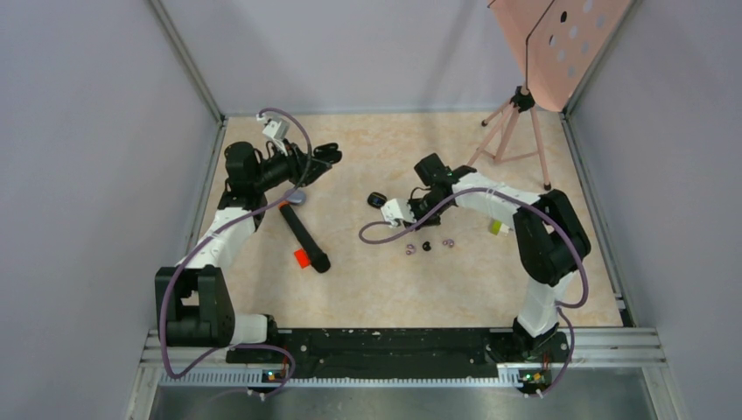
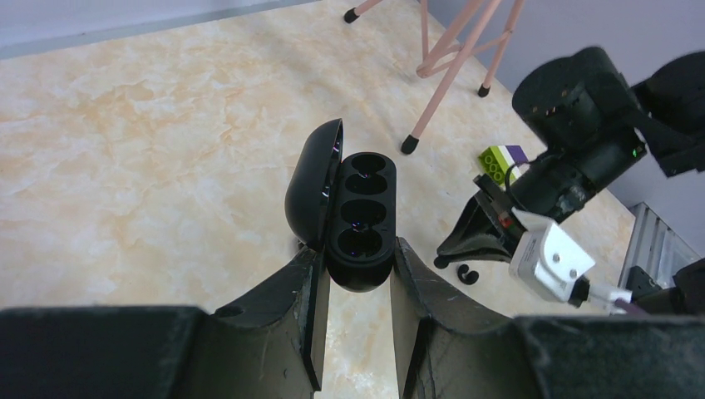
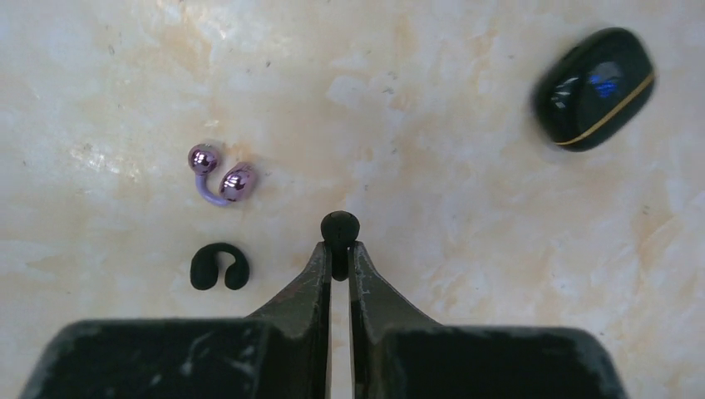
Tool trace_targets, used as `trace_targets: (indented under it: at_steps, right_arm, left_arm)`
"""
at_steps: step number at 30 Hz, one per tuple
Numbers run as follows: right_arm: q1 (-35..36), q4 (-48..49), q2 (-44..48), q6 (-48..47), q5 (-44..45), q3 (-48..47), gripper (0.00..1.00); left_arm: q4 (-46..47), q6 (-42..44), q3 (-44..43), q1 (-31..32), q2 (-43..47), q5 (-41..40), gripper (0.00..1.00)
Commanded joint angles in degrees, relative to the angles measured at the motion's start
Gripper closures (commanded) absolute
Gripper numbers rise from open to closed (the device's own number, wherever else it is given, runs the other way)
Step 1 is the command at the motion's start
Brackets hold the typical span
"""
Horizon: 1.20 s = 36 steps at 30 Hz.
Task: Insert the wireless bluetooth earbuds into the charging case
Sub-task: Pick up the earbud from the center of the board, then place the earbud in the charging case.
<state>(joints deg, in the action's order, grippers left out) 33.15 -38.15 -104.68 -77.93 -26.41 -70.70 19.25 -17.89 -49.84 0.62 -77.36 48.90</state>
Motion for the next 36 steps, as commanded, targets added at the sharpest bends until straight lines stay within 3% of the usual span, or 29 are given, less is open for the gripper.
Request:
trace_targets:
  at_steps: [1,11,16,22,36]
  right_arm:
    - [-1.03,-6.42,4.33,9.84,-4.98,-8.80,1.00]
    - [-2.78,-12.83,8.29,32.00,-16.88,-28.70,1.00]
    - [-2.62,-12.85,7.26,39.00,-19.56,-34.50,1.00]
    - [-1.56,-13.73,7.06,38.78,-20.11,-35.57,1.00]
    - [0.10,-13.97,6.79,35.69,-19.86,-35.52,1.00]
  left_arm:
    - [4.63,3.11,-0.72,0.26,1.43,4.66,1.00]
    - [6.18,15.34,-2.14,8.34,0.36,13.89,1.00]
    - [-1.81,27.83,-4.21,11.71,-0.51,16.30,1.00]
    - [-3.44,32.05,-5.21,13.44,-1.43,17.14,1.00]
    - [-3.79,30.36,-7.63,15.73,-3.07,16.36,1.00]
